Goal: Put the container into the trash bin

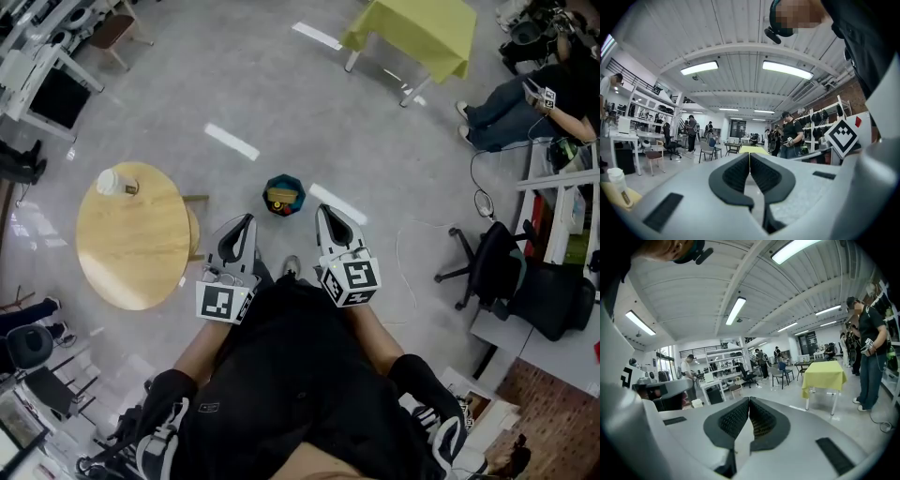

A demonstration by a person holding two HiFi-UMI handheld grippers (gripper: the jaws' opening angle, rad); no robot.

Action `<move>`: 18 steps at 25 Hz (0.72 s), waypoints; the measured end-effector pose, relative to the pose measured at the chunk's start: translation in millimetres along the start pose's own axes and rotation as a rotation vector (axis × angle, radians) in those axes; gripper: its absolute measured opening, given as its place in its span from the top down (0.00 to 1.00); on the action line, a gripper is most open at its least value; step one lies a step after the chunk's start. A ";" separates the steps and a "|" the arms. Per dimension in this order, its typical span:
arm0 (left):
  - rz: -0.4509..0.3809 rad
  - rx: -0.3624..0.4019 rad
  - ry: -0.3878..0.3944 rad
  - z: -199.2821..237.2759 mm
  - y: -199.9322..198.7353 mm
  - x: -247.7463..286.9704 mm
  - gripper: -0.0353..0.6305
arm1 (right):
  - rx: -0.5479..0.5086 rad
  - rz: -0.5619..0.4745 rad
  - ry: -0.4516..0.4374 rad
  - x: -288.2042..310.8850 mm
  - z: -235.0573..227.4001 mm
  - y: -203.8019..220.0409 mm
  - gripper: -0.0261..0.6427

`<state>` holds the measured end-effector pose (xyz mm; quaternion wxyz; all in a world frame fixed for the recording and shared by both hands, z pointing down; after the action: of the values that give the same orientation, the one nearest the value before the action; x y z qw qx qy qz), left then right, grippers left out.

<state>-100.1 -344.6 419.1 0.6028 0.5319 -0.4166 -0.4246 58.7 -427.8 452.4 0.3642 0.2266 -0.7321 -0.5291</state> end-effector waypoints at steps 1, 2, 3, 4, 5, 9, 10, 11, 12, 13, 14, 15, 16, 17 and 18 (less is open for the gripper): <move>-0.001 -0.003 0.008 1.2 -1.4 1.5 0.93 | 0.003 -0.001 0.005 -1.8 1.4 -2.1 0.92; -0.003 -0.005 0.016 2.8 -2.9 2.8 0.93 | 0.007 0.000 0.008 -3.2 3.3 -3.6 0.92; -0.004 -0.006 0.022 5.0 -4.4 3.5 0.93 | 0.011 0.001 0.010 -4.3 6.1 -4.8 0.92; -0.005 -0.006 0.026 8.1 -6.2 4.0 0.93 | 0.012 0.002 0.012 -5.0 9.6 -5.7 0.92; -0.002 -0.007 0.029 11.8 -8.2 4.8 0.93 | 0.013 0.002 0.013 -5.2 13.1 -6.5 0.92; -0.023 -0.012 0.050 23.5 -11.7 8.8 0.93 | 0.027 -0.004 0.028 -2.0 20.5 -5.6 0.92; -0.031 -0.015 0.055 25.2 -10.4 8.9 0.93 | 0.034 -0.003 0.032 -1.2 21.3 -3.9 0.92; -0.034 -0.018 0.059 26.9 -8.5 9.0 0.93 | 0.035 -0.003 0.037 -0.1 22.4 -2.5 0.92; -0.032 -0.019 0.064 28.7 -6.7 9.1 0.93 | 0.029 -0.006 0.043 0.9 23.6 -1.9 0.92; -0.027 -0.017 0.068 30.4 -5.4 9.0 0.93 | 0.016 -0.010 0.049 1.8 24.9 -1.8 0.92; -0.024 -0.015 0.072 31.9 -4.6 8.6 0.93 | 0.001 -0.012 0.053 2.5 26.2 -2.0 0.92; -0.025 -0.013 0.073 33.6 -4.4 8.0 0.93 | -0.007 -0.014 0.054 3.2 27.4 -2.4 0.92; -0.028 -0.013 0.072 35.4 -5.1 7.4 0.93 | -0.004 -0.014 0.053 4.3 28.2 -2.9 0.92; -0.031 -0.014 0.070 37.4 -6.2 6.7 0.93 | 0.006 -0.014 0.050 5.5 29.0 -3.5 0.92; -0.033 -0.013 0.068 39.4 -7.3 6.1 0.93 | 0.015 -0.014 0.048 6.9 29.8 -4.2 0.92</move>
<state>-136.4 -362.3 415.5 0.6130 0.5490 -0.3841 -0.4186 31.1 -416.0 445.2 0.3762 0.2472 -0.7255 -0.5206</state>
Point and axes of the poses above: the fingertips, and each gripper's own axes: x forward along the fingers, z to its left, y out of its underside, the point moved 4 cm from there along -x, backward along the fingers, and after that the axes turned 7 degrees about y, right-handed, at the moved point
